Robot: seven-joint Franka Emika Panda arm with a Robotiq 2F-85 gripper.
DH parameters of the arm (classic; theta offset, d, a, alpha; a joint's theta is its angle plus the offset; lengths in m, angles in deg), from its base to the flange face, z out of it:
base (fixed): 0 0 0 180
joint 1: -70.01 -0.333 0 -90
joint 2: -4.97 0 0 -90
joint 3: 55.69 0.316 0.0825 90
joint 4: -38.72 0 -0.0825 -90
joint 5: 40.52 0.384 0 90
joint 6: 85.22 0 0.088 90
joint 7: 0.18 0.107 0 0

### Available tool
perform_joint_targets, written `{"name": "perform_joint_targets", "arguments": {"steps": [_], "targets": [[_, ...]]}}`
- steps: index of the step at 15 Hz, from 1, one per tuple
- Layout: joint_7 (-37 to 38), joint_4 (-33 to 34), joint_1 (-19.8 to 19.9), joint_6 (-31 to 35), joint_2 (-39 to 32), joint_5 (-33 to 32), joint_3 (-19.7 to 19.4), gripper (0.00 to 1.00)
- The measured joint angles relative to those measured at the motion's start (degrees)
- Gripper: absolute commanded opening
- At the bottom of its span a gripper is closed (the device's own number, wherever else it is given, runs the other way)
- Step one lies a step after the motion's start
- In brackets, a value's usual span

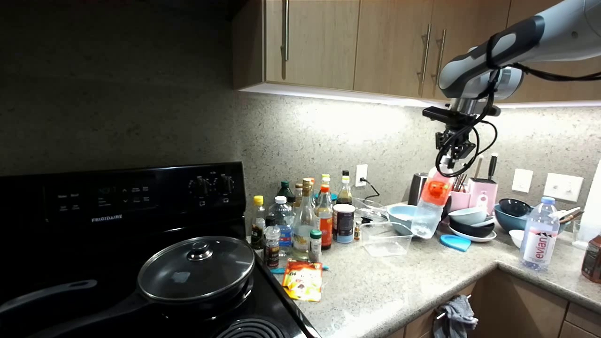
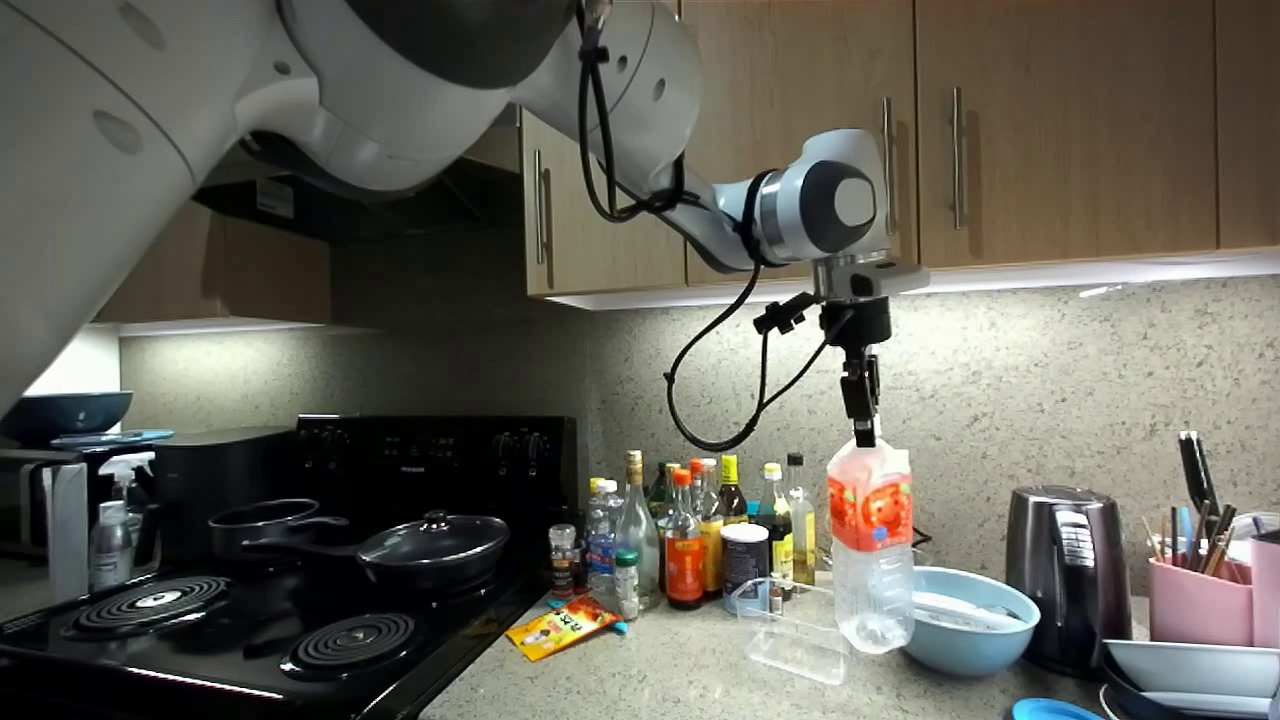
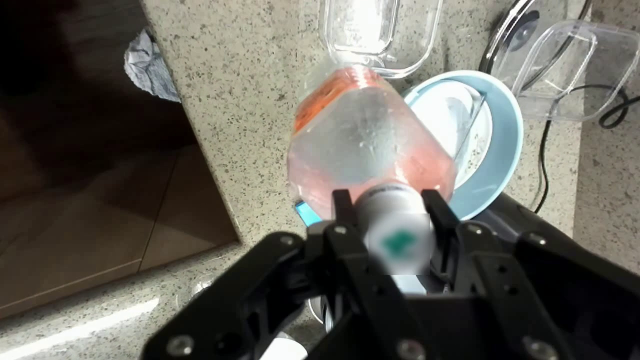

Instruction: Put the plastic bottle inside the container

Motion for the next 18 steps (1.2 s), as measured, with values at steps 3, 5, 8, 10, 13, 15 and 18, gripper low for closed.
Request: {"name": "perform_joint_targets", "arguments": {"steps": [3,5,8,10,13,15,18], "targets": [[-0.9,-0.1,-1.1,0.4,0.1,-1.3,0.0,0.12],[-1.5,-0.2,-1.9,1.1,0.2,-2.5,0.0,0.12],[-3.7,-1.2,-2.9,3.4,0.8,-3.0,0.4,0.12],[-5.9,-2.3,-3.3,5.0,1.4,-3.0,1.1,0.12],[-8.6,-3.9,-3.7,6.3,2.5,-3.0,2.0,0.12],[-9.4,-4.3,-3.8,6.4,2.7,-2.9,2.3,0.12],[-10.3,-4.9,-3.8,6.3,2.6,-2.3,2.6,0.12]]}}
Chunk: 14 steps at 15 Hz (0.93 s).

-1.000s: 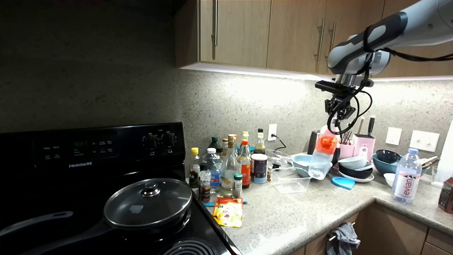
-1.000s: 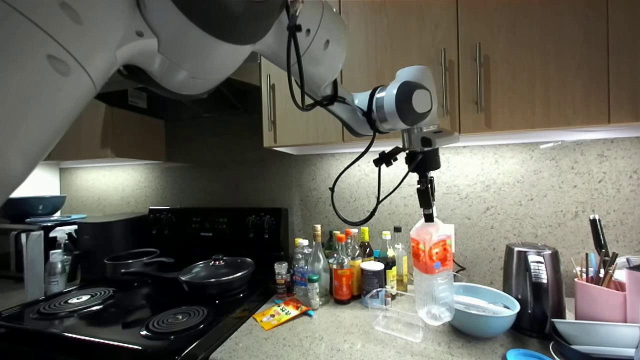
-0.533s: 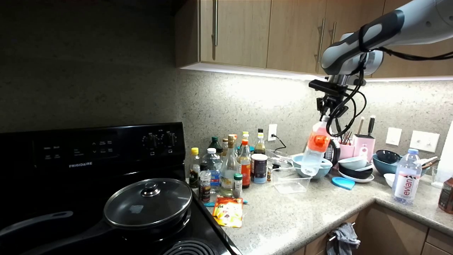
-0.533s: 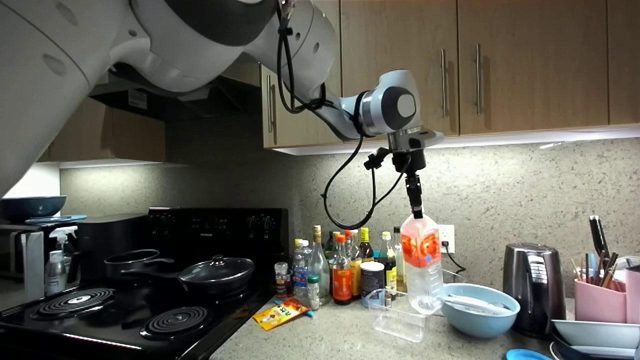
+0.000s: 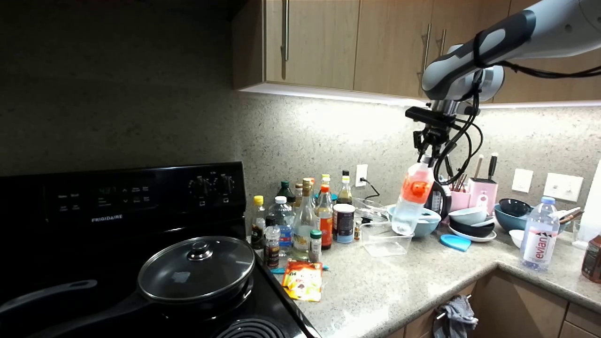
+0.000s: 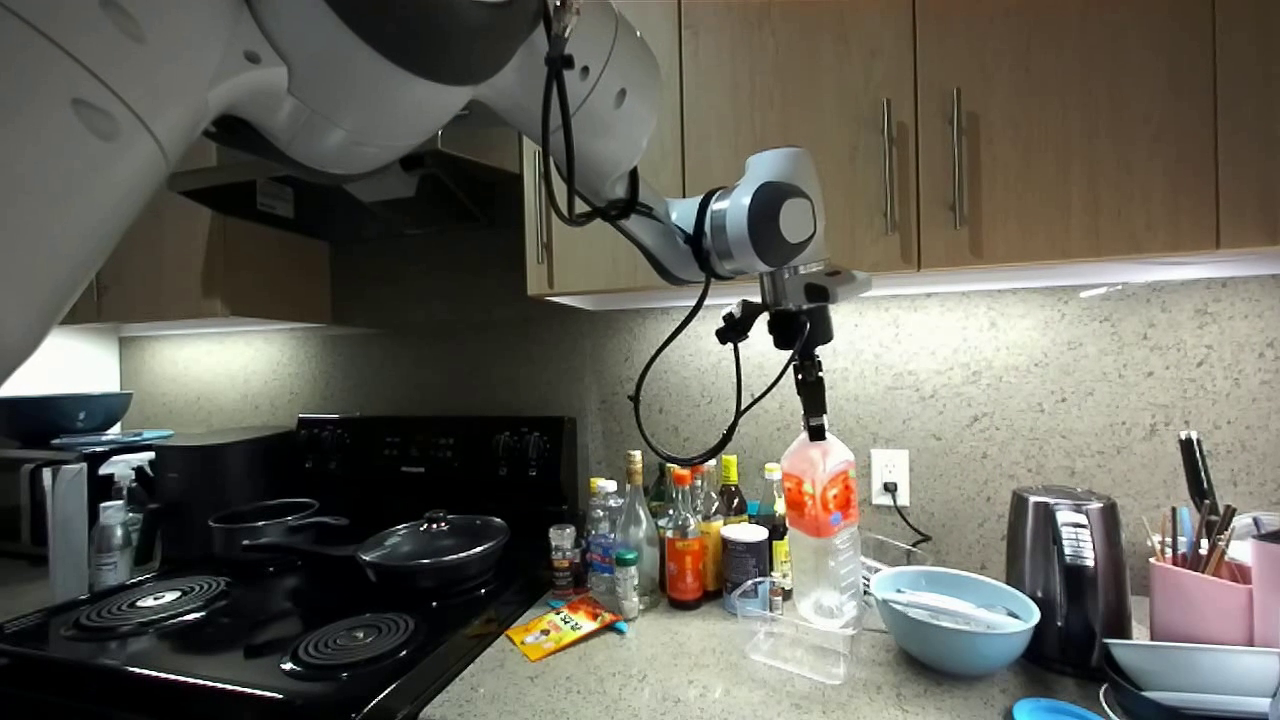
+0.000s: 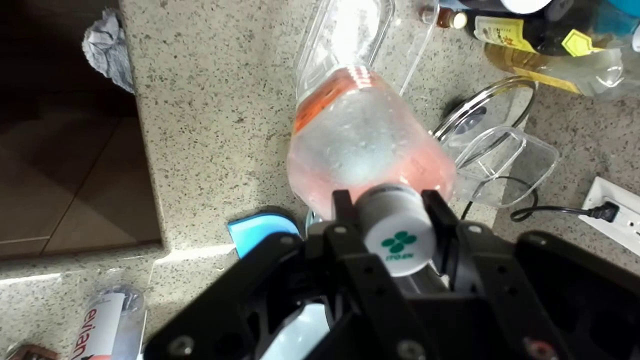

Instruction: Put the plastic bottle inside the container

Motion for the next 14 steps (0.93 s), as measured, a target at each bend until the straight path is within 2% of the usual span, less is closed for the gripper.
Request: {"name": "perform_joint_targets", "arguments": {"steps": [7,14], "targets": [[-2.9,0.4,0.1,-5.1,-4.4,1.2,1.4,0.12],[-3.0,6.1,0.2,-10.3,-8.0,1.2,1.2,0.12]]}}
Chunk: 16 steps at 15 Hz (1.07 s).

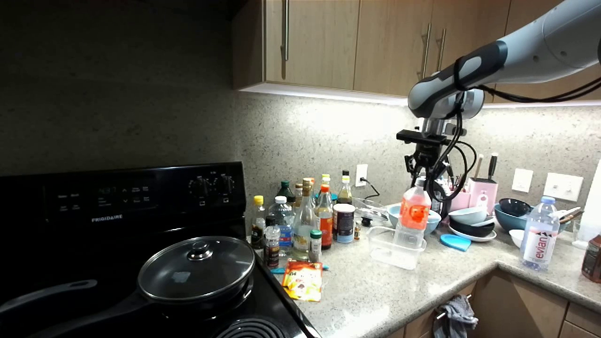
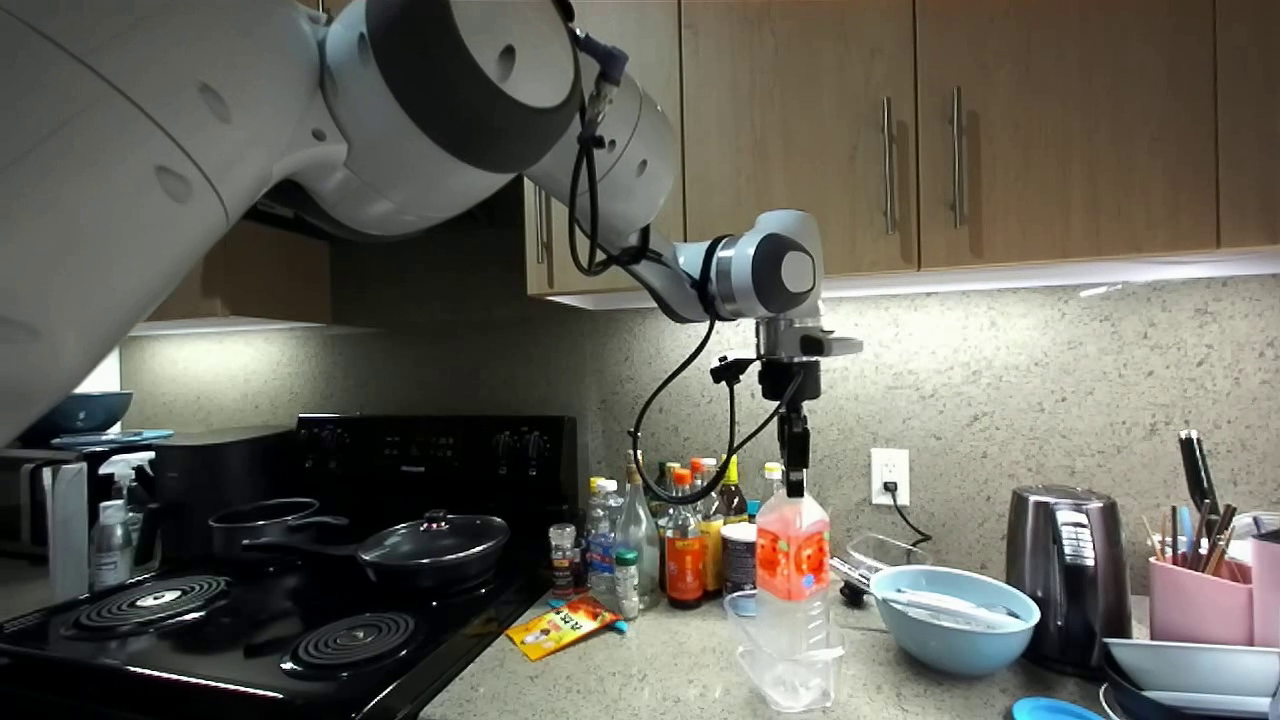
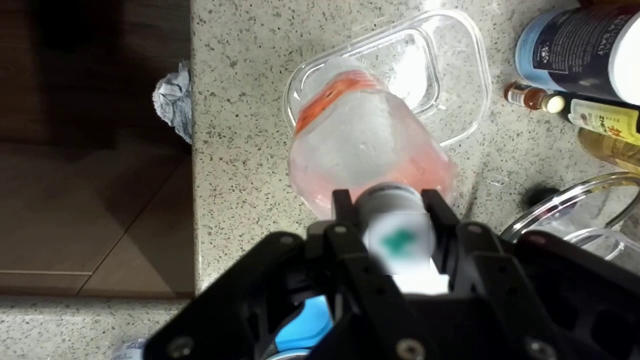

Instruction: Put the plastic bottle inside the container

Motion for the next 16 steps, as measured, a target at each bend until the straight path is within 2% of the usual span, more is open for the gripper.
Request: {"name": "perform_joint_targets", "arguments": {"steps": [4,5,6,12,16], "targets": [[0.0,2.3,0.2,-1.4,-1.3,0.0,-0.3,0.12],[0.0,2.7,0.2,-1.6,-1.6,0.0,-0.4,0.62],[0.2,2.9,0.1,-1.7,-1.8,0.0,-0.6,0.63],[0.1,3.4,0.1,-1.7,-2.6,-0.5,-1.0,0.98],[-0.3,3.4,0.0,-1.5,-2.8,-0.8,-1.0,1.0]]}}
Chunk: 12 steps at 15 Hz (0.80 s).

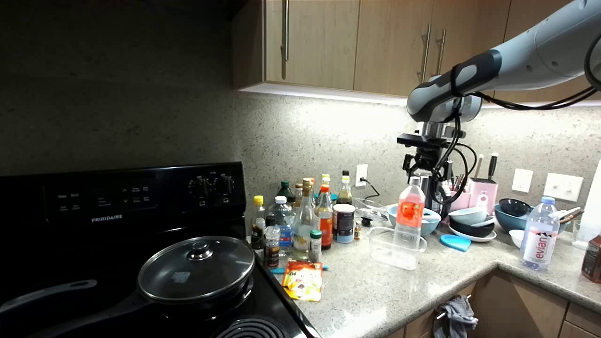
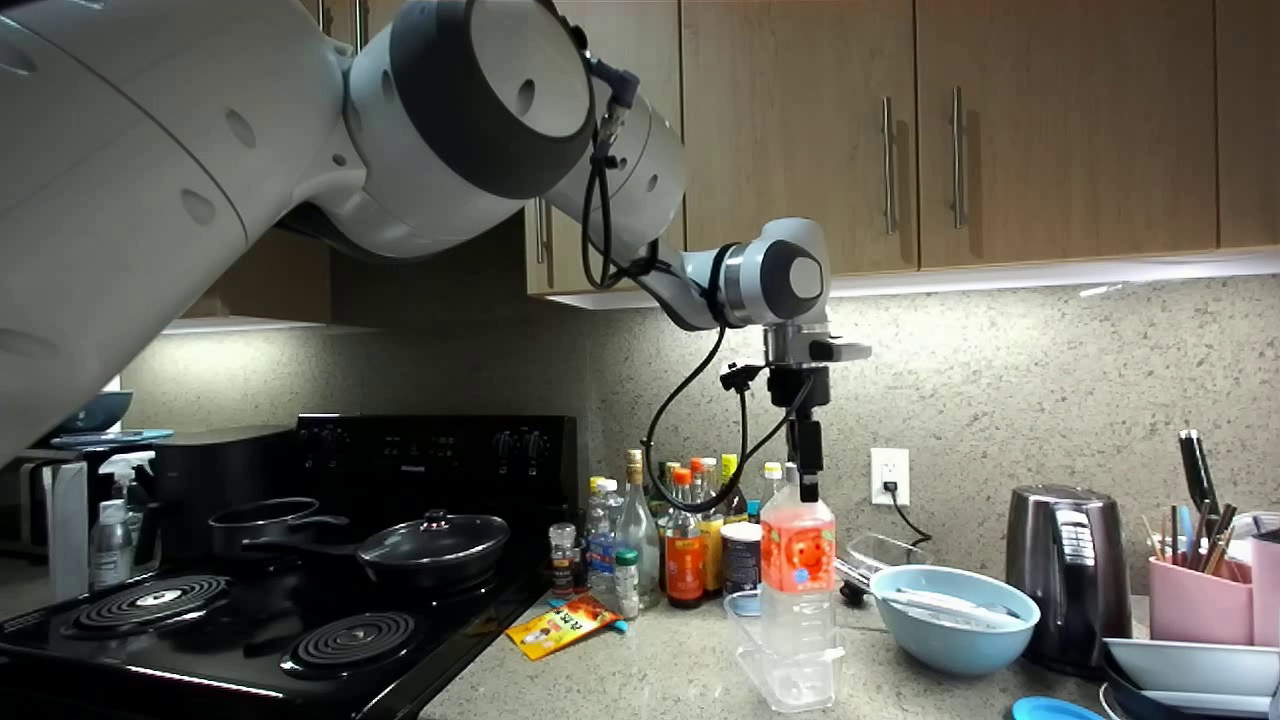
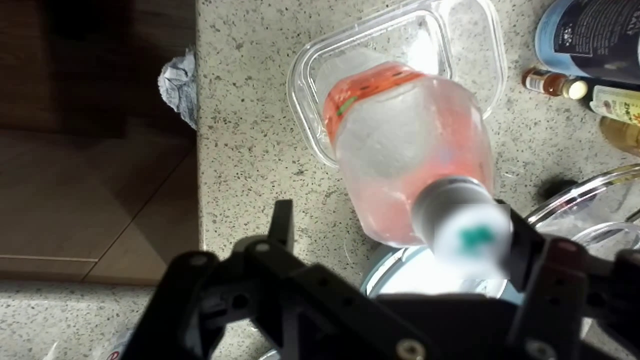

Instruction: Put the plastic bottle inside the container

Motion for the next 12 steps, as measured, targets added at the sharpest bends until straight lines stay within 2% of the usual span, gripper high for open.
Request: {"name": "perform_joint_targets", "arguments": {"steps": [6,12], "targets": [[-0.9,0.0,-0.1,2.9,0.0,0.0,0.1,1.0],[-0.9,0.0,-0.1,3.1,0.0,0.0,0.1,1.0]]}}
